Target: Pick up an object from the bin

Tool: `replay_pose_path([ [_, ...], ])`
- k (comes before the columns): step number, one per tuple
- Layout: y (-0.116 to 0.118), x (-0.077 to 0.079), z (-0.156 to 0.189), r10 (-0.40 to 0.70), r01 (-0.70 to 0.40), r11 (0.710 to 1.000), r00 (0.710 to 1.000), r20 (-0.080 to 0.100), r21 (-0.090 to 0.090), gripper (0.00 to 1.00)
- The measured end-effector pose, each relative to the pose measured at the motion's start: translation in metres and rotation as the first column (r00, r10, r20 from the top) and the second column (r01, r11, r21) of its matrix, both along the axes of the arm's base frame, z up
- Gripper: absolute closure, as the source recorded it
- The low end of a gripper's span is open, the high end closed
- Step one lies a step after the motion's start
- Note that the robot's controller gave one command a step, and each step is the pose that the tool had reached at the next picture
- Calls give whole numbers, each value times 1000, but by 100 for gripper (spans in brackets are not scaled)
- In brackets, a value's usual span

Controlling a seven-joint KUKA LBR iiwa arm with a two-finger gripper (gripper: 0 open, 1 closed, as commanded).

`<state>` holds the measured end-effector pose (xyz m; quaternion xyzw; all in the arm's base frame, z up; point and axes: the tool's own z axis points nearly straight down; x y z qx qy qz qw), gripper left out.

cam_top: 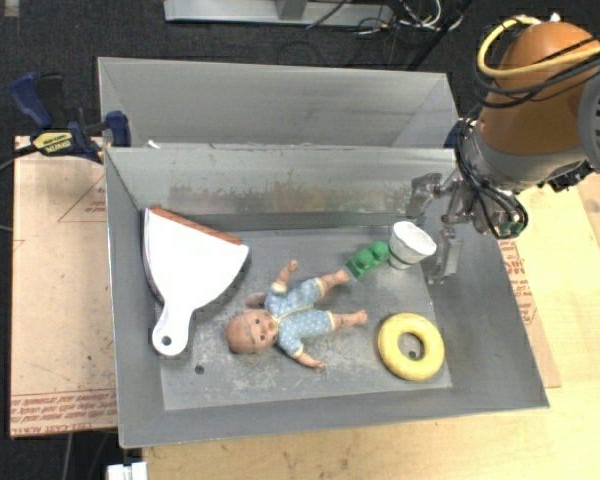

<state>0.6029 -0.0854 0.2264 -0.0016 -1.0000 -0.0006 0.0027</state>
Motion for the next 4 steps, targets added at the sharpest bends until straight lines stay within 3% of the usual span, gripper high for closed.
replay_pose_path([
  [1,0,1,5,2,-2,1000,1000,8,-1,0],
  [2,10,0,-42,32,-32,999,999,13,-2,0],
  [3,7,-6,-93,193,-193,981,981,9,-1,0],
  [4,10,-21,-115,315,-315,949,949,5,-1,0],
])
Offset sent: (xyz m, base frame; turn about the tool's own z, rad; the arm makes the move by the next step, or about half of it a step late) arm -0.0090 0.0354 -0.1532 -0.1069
